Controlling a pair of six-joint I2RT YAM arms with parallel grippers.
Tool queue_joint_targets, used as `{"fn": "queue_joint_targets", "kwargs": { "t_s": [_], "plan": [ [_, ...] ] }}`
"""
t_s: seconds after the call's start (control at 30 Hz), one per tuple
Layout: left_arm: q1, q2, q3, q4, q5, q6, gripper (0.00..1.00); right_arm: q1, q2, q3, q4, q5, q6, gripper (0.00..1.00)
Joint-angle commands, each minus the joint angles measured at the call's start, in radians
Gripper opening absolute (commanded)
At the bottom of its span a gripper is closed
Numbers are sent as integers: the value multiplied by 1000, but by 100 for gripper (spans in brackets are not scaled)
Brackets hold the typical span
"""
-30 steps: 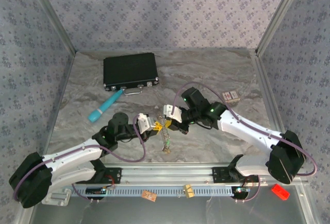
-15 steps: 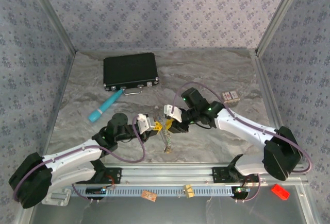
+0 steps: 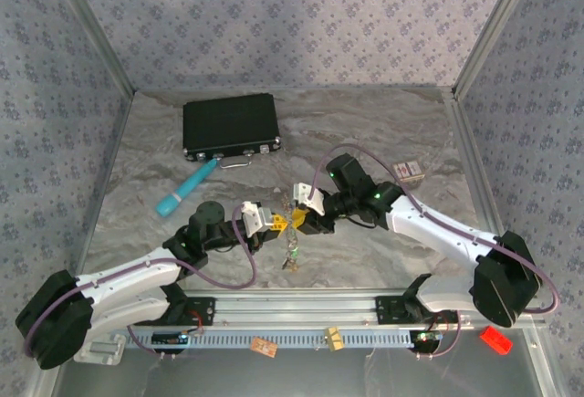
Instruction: Put the keys on the keyring
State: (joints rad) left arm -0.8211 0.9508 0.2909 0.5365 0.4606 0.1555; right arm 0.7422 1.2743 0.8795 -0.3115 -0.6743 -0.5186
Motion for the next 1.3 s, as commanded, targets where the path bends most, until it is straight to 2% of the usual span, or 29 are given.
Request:
{"fn": "queue_joint_targets", "kwargs": {
  "t_s": [0.0,0.17,0.23,0.3,0.37,0.4,0.47,0.5,0.53,0.67,0.87,1.27],
  "plan": [
    [-5,-4,1,89,38,-11,0,7,7,4,25,-29,18,22],
    [-4,-4,-1,98,37,-14,0,10,37,17,45,-37,21,19],
    [-5,-1,-2,103,38,-16,0,12,44,24,50,-42,23,12],
    [-5,-4,-4,105,35,-19,0,10,44,28,48,-40,20,0],
    [-5,-5,-1,84,15,-20,0,8,31,31,39,-29,13,0],
    [-4,-6,1,64,3,-17,5,8,24,36,23,-17,5,0],
    [-4,-7,11,20,-16,-5,23,16,20,61,-37,23,-32,0],
    [-5,-7,15,0,-30,-1,29,21,24,82,-82,44,-64,0],
    [-5,-7,21,-22,-40,5,30,27,33,105,-132,71,-90,0],
    [-5,-3,54,-106,-37,36,24,55,66,181,-270,157,-165,0],
    [-4,-4,59,-99,-30,31,22,102,119,260,-382,268,-234,0],
    [-6,38,63,-54,-5,18,14,128,149,294,-335,227,-229,0]
  ]
}}
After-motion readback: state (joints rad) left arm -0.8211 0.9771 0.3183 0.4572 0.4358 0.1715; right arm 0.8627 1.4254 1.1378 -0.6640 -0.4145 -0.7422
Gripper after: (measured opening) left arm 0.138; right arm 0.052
